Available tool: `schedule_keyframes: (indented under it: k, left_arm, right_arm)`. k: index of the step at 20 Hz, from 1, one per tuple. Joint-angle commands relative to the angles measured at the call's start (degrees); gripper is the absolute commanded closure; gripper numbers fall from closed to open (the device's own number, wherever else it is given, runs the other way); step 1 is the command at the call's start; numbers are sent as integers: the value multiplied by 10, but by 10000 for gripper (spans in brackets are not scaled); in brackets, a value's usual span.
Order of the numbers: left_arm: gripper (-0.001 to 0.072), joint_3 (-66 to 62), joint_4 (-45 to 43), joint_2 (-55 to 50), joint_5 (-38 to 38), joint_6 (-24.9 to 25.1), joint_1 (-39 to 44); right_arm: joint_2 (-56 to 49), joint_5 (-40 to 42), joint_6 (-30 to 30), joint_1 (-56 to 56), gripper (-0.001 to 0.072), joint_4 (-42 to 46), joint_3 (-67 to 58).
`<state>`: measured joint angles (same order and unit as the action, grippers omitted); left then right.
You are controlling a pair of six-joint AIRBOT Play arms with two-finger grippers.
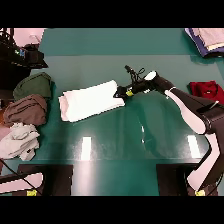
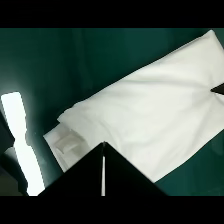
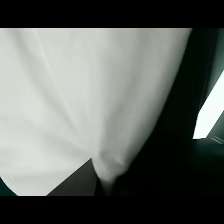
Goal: Fold the shirts.
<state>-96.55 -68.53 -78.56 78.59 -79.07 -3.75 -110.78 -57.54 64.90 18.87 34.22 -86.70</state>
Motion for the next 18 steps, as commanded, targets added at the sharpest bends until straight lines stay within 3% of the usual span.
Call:
schedule_keyframes:
  k: [1, 7, 12, 18]
  left_arm:
    - [682, 0, 0, 0, 8, 0, 0]
    - [683, 2, -1, 0, 30, 0, 31]
    - [682, 10, 0, -1, -3, 0, 116]
    - [682, 10, 0, -1, -36, -8, 189]
  right_arm:
    - [15, -12, -22, -7, 696, -10, -1]
    - [141, -57, -11, -146, 696, 69, 0]
    - [238, -53, 57, -342, 696, 147, 0]
    - [283, -20, 88, -561, 696, 154, 0]
